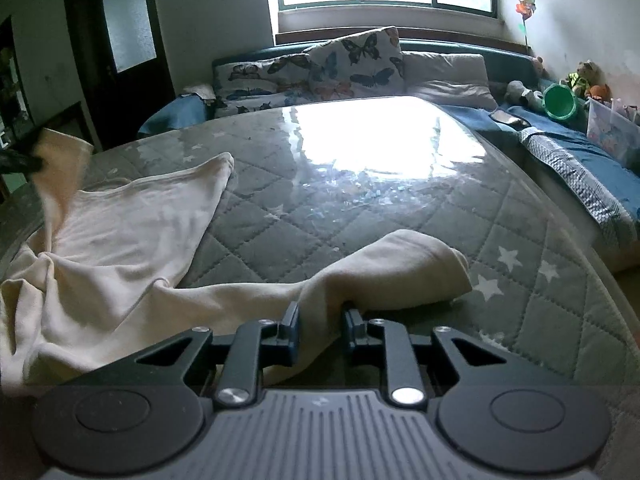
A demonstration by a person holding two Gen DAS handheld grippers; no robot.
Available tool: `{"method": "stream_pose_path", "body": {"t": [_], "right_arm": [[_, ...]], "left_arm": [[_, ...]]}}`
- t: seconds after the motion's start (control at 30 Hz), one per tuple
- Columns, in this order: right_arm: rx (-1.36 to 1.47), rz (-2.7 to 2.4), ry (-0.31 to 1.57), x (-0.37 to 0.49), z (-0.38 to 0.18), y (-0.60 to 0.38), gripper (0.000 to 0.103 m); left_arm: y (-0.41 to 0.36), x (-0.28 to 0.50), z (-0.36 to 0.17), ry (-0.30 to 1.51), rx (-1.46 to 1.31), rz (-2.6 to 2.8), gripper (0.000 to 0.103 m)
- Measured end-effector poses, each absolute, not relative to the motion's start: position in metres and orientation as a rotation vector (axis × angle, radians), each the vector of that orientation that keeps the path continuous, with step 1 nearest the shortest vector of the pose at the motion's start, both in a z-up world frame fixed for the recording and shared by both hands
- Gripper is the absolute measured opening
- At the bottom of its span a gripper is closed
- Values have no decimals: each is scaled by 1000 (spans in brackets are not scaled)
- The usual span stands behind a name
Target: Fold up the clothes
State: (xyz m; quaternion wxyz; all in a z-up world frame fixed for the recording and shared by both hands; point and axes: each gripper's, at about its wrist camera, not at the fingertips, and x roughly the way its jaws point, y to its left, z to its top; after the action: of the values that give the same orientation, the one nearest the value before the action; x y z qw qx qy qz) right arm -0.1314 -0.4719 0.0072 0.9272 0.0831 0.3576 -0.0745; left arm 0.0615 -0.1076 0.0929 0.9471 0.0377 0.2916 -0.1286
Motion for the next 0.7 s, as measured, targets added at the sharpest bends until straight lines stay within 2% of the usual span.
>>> {"method": "stream_pose_path", "body": {"t": [0.23,0.43,0.5,0.53,0.63,0.7], "right_arm": [[164,-160,731,-132,6,-471,23],[147,-168,729,-131,6,-469,25],[141,-165,730,-131,6,-468,27],[138,-164,731,-130,6,-468,28],[131,-161,735,-130,6,-467,29],[131,-160,738,-130,7,-467,32]], "left_arm": [[-28,23,116,567,-40,-43,5],[13,7,107,663,-138,61,6],[18,11,103,668,-130,90,13],[21,14,101,667,-132,119,26],[38,27,89,684,-171,155,49],[51,30,80,697,-197,172,50]]}}
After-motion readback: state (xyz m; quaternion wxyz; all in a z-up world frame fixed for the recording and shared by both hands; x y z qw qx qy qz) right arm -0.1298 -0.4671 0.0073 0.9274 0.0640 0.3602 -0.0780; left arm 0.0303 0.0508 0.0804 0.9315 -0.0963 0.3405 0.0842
